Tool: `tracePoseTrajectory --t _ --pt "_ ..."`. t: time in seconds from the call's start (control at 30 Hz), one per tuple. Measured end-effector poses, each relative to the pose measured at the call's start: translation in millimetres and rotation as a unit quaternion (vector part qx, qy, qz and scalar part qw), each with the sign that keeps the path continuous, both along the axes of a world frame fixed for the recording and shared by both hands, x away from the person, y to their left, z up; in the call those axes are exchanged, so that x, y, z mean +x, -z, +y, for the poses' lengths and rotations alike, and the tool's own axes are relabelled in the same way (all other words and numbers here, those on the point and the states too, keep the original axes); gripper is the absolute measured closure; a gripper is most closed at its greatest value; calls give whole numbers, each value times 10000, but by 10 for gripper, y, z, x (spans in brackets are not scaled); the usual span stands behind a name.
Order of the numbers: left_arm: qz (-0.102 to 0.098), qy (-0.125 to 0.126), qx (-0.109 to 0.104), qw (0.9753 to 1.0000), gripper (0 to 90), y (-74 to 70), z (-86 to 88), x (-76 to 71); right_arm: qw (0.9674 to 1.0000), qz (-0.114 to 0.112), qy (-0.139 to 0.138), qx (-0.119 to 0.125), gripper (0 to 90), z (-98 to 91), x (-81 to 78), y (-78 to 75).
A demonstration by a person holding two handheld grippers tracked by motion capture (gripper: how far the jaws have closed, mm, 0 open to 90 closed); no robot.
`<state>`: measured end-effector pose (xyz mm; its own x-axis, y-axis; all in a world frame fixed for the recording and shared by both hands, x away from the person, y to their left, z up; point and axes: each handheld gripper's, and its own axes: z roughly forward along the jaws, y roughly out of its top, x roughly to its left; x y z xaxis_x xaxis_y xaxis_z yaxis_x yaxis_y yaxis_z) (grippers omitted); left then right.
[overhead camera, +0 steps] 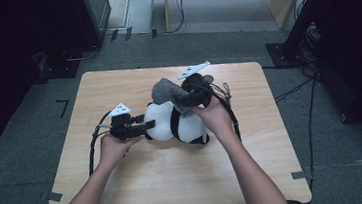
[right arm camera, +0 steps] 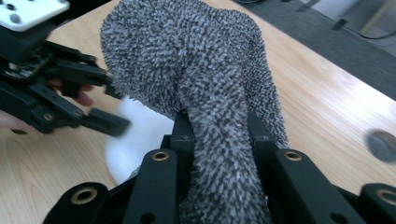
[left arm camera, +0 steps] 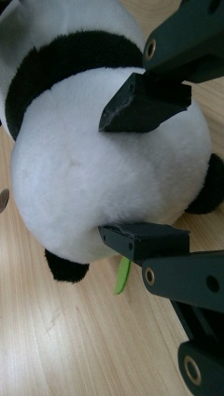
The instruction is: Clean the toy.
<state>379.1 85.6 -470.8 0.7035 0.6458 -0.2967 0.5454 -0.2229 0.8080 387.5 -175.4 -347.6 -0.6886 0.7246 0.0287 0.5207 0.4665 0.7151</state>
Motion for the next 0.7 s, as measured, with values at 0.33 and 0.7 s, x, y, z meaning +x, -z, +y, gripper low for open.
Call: tracePoseTrajectory --t 0.33,0.7 --pt "-60 9 84 9999 459 4 -4 0 9979 445 -246 -413 717 565 219 386" --pt "-137 13 261 9996 460 22 -35 2 9969 506 -338 -498 714 456 86 448"
